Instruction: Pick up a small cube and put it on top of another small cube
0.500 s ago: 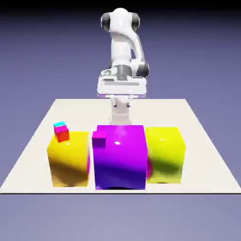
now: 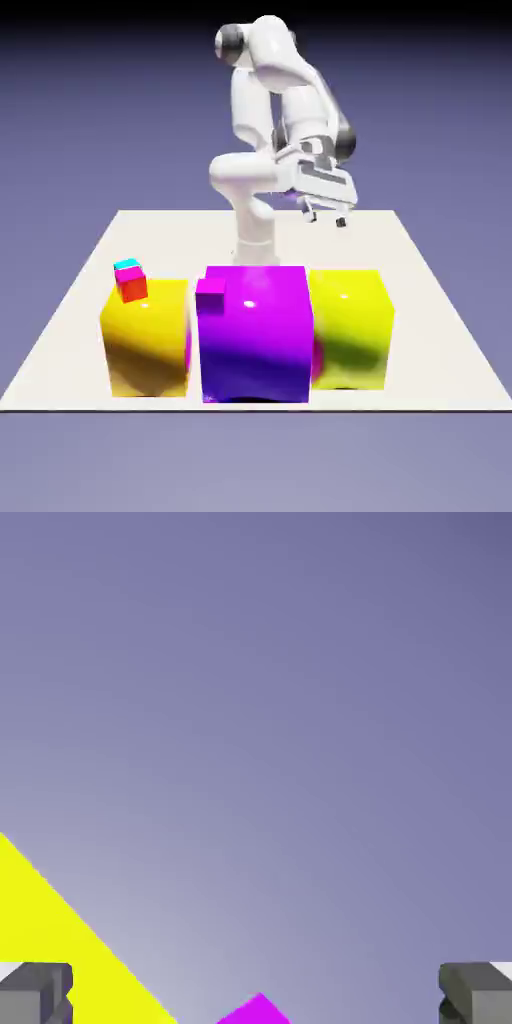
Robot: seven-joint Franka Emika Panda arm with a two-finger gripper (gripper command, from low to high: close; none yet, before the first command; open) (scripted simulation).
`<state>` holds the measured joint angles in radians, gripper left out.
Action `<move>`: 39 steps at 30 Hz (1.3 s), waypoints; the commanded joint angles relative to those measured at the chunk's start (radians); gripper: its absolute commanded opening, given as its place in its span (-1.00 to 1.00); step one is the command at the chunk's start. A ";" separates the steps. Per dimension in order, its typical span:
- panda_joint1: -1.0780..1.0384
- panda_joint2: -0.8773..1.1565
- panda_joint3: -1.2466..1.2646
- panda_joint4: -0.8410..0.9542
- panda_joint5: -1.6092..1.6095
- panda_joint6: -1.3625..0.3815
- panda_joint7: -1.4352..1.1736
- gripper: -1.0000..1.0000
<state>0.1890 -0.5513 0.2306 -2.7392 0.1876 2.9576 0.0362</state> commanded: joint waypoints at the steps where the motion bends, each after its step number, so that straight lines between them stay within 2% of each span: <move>1: 0.015 -0.001 0.017 0.007 0.012 -0.003 -0.044 0.00; 18: 0.256 -0.013 0.301 0.117 0.211 -0.061 -0.783 0.00; 39: 0.015 0.248 0.379 -0.090 0.241 -0.181 -1.696 0.00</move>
<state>0.2038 -0.3031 0.6095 -2.8294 0.4286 2.7770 -1.6599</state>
